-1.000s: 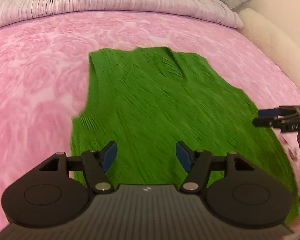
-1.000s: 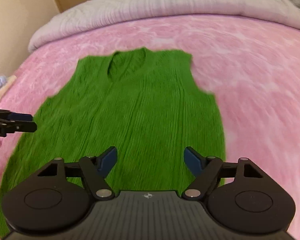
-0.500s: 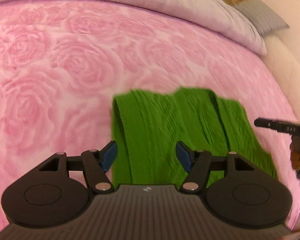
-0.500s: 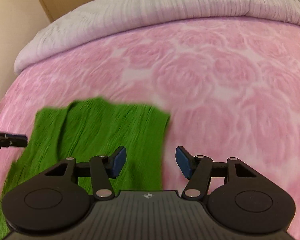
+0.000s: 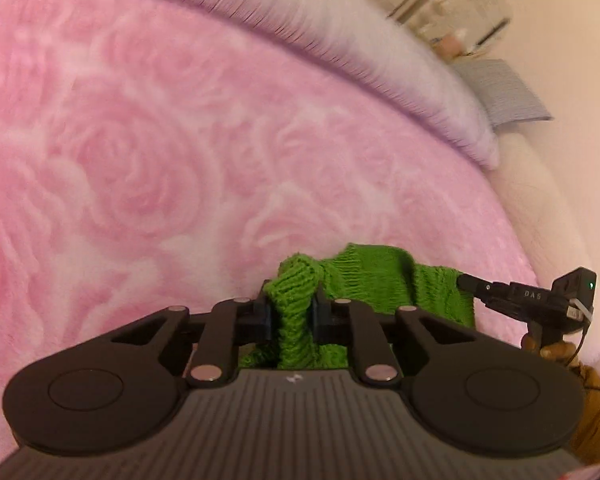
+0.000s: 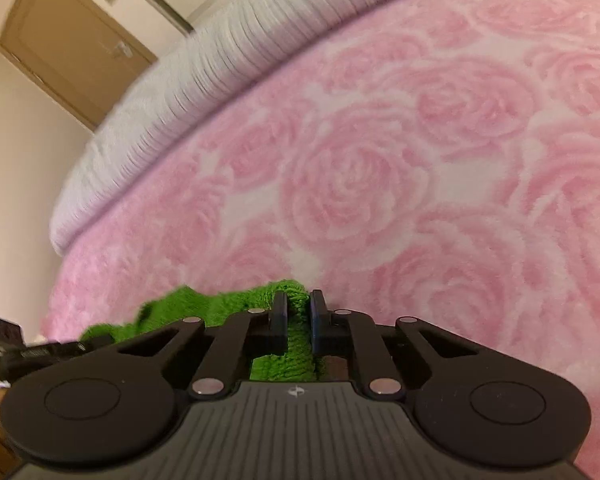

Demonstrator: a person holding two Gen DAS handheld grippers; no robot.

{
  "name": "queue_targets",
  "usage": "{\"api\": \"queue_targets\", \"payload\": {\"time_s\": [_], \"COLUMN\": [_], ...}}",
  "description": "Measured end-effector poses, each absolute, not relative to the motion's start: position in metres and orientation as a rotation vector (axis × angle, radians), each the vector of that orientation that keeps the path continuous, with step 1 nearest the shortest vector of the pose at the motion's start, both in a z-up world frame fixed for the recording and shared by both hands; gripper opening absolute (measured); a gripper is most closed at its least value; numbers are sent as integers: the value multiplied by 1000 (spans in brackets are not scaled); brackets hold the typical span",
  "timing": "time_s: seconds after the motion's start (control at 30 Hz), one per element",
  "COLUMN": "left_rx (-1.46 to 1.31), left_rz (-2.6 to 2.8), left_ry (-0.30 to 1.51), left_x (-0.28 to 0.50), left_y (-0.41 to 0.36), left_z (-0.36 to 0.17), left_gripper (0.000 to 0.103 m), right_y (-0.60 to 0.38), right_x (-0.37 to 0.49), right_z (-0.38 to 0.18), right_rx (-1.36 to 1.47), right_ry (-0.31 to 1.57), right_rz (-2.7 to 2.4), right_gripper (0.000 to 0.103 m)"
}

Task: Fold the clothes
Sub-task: 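Lift the hem with both grippers and fold it over toward the neckline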

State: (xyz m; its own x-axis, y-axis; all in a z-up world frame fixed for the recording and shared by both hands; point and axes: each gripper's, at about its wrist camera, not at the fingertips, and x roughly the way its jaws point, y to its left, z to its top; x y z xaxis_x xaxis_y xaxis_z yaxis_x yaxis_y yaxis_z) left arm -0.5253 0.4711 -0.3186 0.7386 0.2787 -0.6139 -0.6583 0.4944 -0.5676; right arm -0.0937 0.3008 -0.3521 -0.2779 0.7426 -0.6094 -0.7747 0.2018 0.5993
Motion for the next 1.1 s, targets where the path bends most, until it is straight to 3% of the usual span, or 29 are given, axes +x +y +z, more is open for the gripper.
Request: {"api": "queue_targets", "payload": {"time_s": [0.17, 0.33, 0.5, 0.63, 0.7, 0.77, 0.87, 0.9, 0.93, 1.1], "left_rx": [-757, -636, -635, -694, -687, -670, -607, -572, -536, -331], "left_rz": [552, 473, 450, 510, 534, 557, 594, 608, 623, 705], "left_ry": [349, 260, 335, 498, 547, 579, 613, 625, 638, 714], "left_x": [-556, -602, -653, -685, -690, -690, -681, -677, -673, -647], "left_y": [421, 321, 191, 95, 67, 48, 32, 28, 25, 14], "left_z": [-272, -225, -235, -275, -286, -288, -281, -278, -276, -275], "left_gripper": [12, 12, 18, 23, 26, 27, 40, 42, 42, 42], "right_y": [245, 134, -11, -108, -137, -153, -156, -157, -159, -144], "right_x": [-101, -132, -190, -241, -257, -269, -289, -294, -300, -321], "right_z": [-307, -257, -242, -261, -273, -282, -279, -277, -276, -283], "right_rx": [53, 118, 62, -66, -112, -162, -249, -272, -295, -448], "right_ry": [958, 790, 777, 911, 938, 960, 901, 869, 839, 718], "right_rz": [1540, 1598, 1544, 1354, 1297, 1239, 1248, 1258, 1266, 1297], "right_gripper": [7, 7, 8, 29, 34, 35, 36, 43, 50, 50]}}
